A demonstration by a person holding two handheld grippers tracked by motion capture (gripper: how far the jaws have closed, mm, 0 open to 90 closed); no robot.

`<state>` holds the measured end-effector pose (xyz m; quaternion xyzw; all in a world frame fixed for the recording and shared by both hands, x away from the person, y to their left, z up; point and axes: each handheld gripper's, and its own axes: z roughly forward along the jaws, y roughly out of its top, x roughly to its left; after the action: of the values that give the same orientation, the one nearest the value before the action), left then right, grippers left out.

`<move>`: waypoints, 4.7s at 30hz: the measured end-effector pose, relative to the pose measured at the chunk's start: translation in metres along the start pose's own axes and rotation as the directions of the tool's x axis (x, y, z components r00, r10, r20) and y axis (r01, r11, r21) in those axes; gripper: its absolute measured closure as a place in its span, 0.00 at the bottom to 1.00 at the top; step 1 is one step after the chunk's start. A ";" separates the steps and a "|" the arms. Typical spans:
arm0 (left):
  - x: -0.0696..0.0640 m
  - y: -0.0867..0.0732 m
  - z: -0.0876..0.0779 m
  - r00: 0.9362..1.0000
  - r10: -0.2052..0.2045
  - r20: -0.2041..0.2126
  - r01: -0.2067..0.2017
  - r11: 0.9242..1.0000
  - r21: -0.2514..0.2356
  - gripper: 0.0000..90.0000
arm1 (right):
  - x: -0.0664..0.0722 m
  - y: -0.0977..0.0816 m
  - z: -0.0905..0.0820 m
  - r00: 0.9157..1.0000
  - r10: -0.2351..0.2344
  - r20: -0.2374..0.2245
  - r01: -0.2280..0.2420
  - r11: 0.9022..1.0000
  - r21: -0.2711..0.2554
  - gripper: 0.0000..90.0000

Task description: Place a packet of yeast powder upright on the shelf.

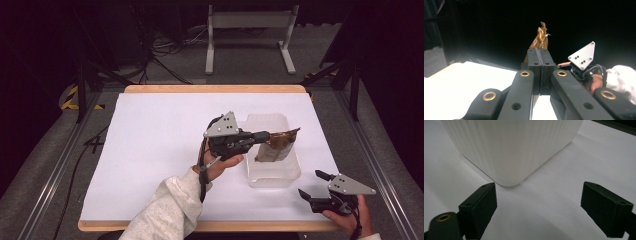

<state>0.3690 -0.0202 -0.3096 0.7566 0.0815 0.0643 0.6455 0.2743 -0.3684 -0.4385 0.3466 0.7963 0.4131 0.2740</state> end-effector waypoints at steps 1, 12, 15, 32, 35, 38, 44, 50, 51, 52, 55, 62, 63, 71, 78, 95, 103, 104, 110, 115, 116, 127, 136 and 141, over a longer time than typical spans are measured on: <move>-0.002 0.000 0.003 0.999 0.024 -0.021 -0.024 1.000 0.012 1.00 | 0.000 0.000 0.001 1.000 0.004 0.000 -0.004 1.000 0.005 0.16; 0.016 -0.024 0.025 0.997 0.012 -0.076 -0.003 0.994 0.114 1.00 | 0.001 0.000 0.000 1.000 -0.004 0.000 0.004 1.000 0.003 0.16; 0.022 -0.034 0.026 0.998 -0.017 -0.060 0.024 0.993 0.115 1.00 | 0.001 0.000 0.000 1.000 -0.003 0.001 0.003 1.000 0.002 0.16; 0.017 -0.041 0.022 0.996 0.039 -0.080 -0.029 0.993 0.112 0.97 | 0.001 -0.001 0.001 1.000 -0.004 0.001 0.004 1.000 0.008 0.16; 0.016 -0.041 0.023 0.995 0.050 -0.083 -0.040 0.993 0.115 0.99 | 0.001 -0.001 0.001 1.000 -0.004 0.002 0.004 1.000 0.009 0.16; 0.017 -0.041 0.024 0.997 0.043 -0.071 -0.034 0.993 0.116 0.99 | 0.001 0.000 0.002 1.000 -0.006 0.001 0.006 1.000 0.011 0.16; 0.017 -0.041 0.022 0.997 0.047 -0.063 -0.039 0.992 0.120 0.99 | 0.001 0.000 0.002 1.000 -0.007 0.002 0.007 1.000 0.011 0.16; 0.014 -0.037 0.018 0.994 0.077 -0.071 -0.068 0.989 0.129 0.93 | 0.000 0.000 0.000 1.000 -0.004 0.018 0.004 1.000 -0.003 0.16; 0.014 -0.037 0.017 0.994 0.079 -0.073 -0.069 0.989 0.130 0.93 | 0.000 0.000 0.000 1.000 -0.003 0.016 0.003 1.000 -0.002 0.16; 0.014 -0.036 0.017 0.993 0.087 -0.080 -0.076 0.988 0.134 0.93 | 0.000 0.000 0.000 1.000 -0.005 0.016 0.005 1.000 0.000 0.16; 0.014 -0.034 0.015 0.990 0.107 -0.089 -0.093 0.985 0.146 0.92 | 0.001 0.000 0.000 1.000 -0.007 0.015 0.007 1.000 0.001 0.16; 0.013 -0.029 0.006 0.988 0.111 -0.108 -0.096 0.986 0.135 0.82 | 0.001 0.001 -0.002 1.000 -0.005 0.013 0.005 1.000 -0.018 0.16; 0.014 -0.028 0.003 0.989 0.113 -0.100 -0.100 0.987 0.129 0.81 | 0.001 0.001 -0.001 1.000 -0.005 0.011 0.006 1.000 -0.018 0.16; 0.013 -0.020 -0.018 0.977 0.139 -0.160 -0.119 0.984 0.129 0.59 | 0.001 0.001 -0.002 1.000 -0.007 0.019 0.008 1.000 -0.021 0.16; 0.010 -0.019 -0.031 0.964 0.186 -0.190 -0.151 0.972 0.181 0.50 | 0.002 0.002 -0.001 1.000 -0.009 0.020 0.009 1.000 -0.018 0.16; 0.023 -0.034 -0.050 0.935 0.235 -0.266 -0.153 0.943 0.295 0.38 | 0.001 0.001 -0.001 1.000 -0.007 0.021 0.008 1.000 -0.016 0.16; 0.031 -0.044 -0.055 0.917 0.266 -0.297 -0.146 0.917 0.371 0.33 | 0.001 0.001 -0.001 1.000 -0.007 0.021 0.007 1.000 -0.015 0.16; 0.032 -0.044 -0.056 0.918 0.266 -0.294 -0.145 0.916 0.374 0.32 | 0.001 0.001 -0.001 1.000 -0.007 0.022 0.007 1.000 -0.014 0.16; 0.036 -0.053 -0.062 0.909 0.277 -0.311 -0.135 0.903 0.408 0.29 | 0.001 0.001 -0.001 1.000 -0.007 0.020 0.007 1.000 -0.014 0.16; 0.037 -0.057 -0.068 0.906 0.277 -0.320 -0.126 0.898 0.422 0.27 | 0.001 0.001 -0.001 1.000 -0.011 0.021 0.011 1.000 -0.013 0.16; 0.038 -0.058 -0.069 0.905 0.278 -0.322 -0.123 0.895 0.428 0.27 | 0.001 0.001 -0.001 1.000 -0.011 0.021 0.011 1.000 -0.012 0.16; 0.045 -0.071 -0.084 0.893 0.273 -0.357 -0.091 0.888 0.450 0.24 | 0.002 0.001 0.000 1.000 -0.010 0.019 0.010 1.000 -0.010 0.16; 0.051 -0.087 -0.100 0.880 0.264 -0.395 -0.046 0.875 0.482 0.22 | 0.002 0.001 0.000 1.000 -0.012 0.020 0.012 1.000 -0.010 0.15; 0.052 -0.093 -0.109 0.878 0.248 -0.411 -0.019 0.873 0.487 0.20 | 0.002 0.002 0.000 1.000 -0.015 0.020 0.015 1.000 -0.006 0.15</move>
<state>0.3940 0.1104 -0.3846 0.8564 0.1914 0.2658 0.3991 0.2738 -0.3660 -0.4377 0.3438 0.7949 0.4100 0.2862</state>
